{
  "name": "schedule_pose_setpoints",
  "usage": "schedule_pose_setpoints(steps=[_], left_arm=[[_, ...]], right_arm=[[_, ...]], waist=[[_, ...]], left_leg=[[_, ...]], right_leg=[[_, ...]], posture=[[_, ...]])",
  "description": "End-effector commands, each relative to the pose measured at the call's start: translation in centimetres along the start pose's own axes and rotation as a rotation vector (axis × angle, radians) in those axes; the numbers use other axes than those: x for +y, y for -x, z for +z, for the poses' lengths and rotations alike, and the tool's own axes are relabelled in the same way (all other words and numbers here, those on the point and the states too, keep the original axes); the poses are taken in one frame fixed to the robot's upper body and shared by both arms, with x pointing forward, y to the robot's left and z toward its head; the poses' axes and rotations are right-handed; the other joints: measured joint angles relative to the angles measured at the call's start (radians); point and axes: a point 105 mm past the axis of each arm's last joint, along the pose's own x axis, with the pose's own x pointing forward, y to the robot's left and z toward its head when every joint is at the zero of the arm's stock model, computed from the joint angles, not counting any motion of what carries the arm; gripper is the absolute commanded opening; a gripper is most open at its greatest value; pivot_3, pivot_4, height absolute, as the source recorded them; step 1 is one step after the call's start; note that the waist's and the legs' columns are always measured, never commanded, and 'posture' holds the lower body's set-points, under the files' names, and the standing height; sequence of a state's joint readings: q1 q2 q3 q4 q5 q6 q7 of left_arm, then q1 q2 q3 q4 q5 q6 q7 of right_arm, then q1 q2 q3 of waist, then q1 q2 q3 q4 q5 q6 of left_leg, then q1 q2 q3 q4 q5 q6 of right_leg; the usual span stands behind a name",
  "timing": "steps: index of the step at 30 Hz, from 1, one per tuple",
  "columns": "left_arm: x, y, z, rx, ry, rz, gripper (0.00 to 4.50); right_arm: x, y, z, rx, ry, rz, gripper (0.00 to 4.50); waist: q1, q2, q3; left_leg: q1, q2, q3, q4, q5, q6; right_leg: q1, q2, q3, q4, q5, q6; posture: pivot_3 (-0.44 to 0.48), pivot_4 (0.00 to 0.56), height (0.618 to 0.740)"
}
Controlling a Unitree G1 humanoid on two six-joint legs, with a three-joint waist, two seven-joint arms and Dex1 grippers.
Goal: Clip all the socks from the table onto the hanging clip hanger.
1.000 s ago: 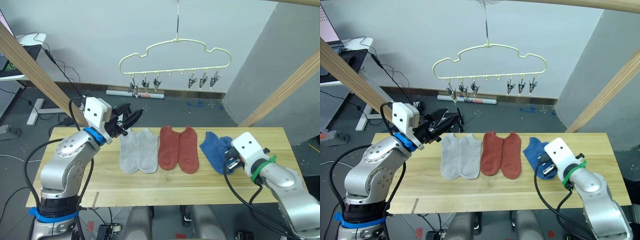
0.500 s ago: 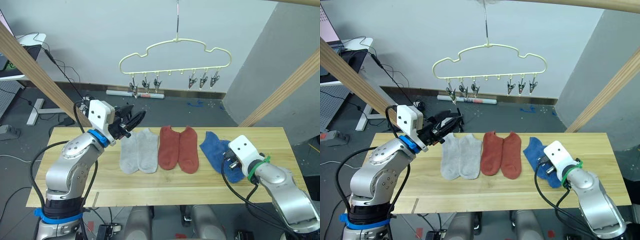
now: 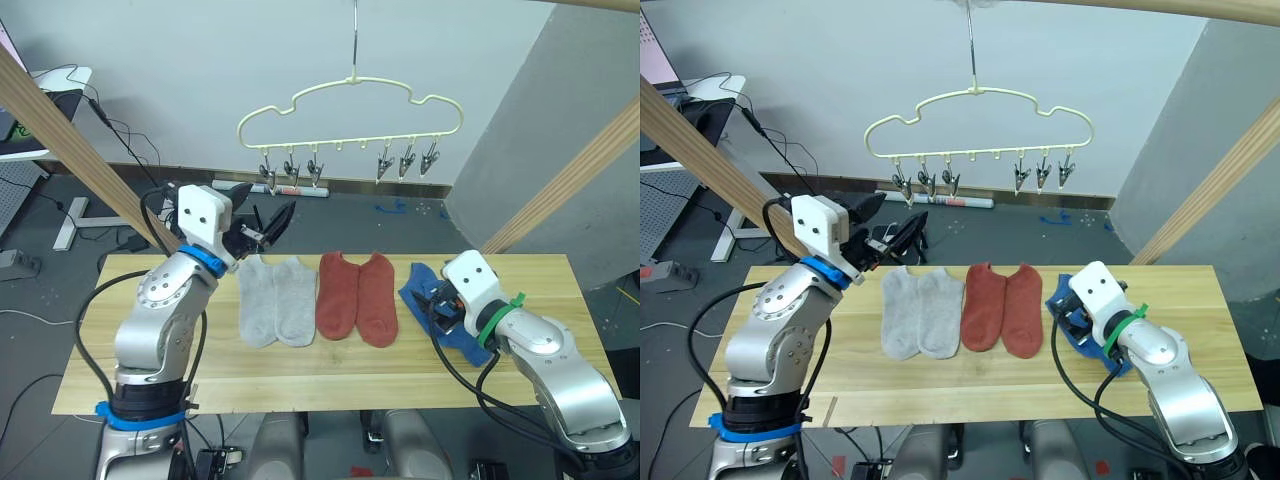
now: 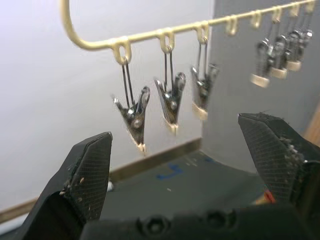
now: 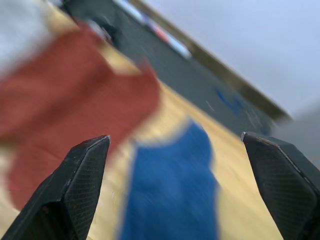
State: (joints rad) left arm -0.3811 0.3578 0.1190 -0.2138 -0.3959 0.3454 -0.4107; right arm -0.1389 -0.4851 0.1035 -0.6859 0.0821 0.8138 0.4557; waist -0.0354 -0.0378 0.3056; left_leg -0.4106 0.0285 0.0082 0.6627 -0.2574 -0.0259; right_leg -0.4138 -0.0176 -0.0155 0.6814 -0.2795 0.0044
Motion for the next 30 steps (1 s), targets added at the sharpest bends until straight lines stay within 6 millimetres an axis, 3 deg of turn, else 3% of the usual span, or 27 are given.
schedule_pose_setpoints(steps=[1,11,19,30], left_arm=[[0.6,-1.1,1.4,-0.093,-0.055,0.076,4.49],[1.6,-1.1,1.6,-0.151,-0.121,0.212,4.49],[1.6,-1.8,1.4,-0.148,-0.132,0.279,4.49],[1.7,-2.6,1.3,-0.143,-0.161,0.336,4.49]], right_arm=[[1.6,0.4,4.2,-0.193,0.03,0.098,4.45],[2.5,0.8,6.3,-0.334,0.053,0.198,4.45],[1.7,0.6,8.1,-0.412,-0.042,0.224,4.45],[1.3,0.2,8.9,-0.433,-0.047,0.243,4.45]], waist=[[-0.001,0.0,0.0],[-0.012,0.0,0.0],[-0.015,0.0,0.0],[-0.018,0.0,0.0]], left_leg=[[0.0,0.0,0.0,0.0,0.0,0.0],[-0.002,0.0,-0.001,0.0,0.0,0.001],[-0.002,0.0,-0.002,0.001,0.0,0.002],[-0.004,0.0,-0.003,0.001,0.0,0.002]], right_leg=[[0.0,0.0,0.0,0.0,0.0,0.0],[0.0,0.0,-0.001,-0.002,0.0,0.0],[0.0,0.0,-0.002,0.0,0.001,0.0],[0.0,0.0,-0.003,-0.001,0.001,0.0]], posture=[[-0.132,0.318,0.74],[-0.141,0.326,0.74],[-0.139,0.327,0.74],[-0.135,0.33,0.74]])
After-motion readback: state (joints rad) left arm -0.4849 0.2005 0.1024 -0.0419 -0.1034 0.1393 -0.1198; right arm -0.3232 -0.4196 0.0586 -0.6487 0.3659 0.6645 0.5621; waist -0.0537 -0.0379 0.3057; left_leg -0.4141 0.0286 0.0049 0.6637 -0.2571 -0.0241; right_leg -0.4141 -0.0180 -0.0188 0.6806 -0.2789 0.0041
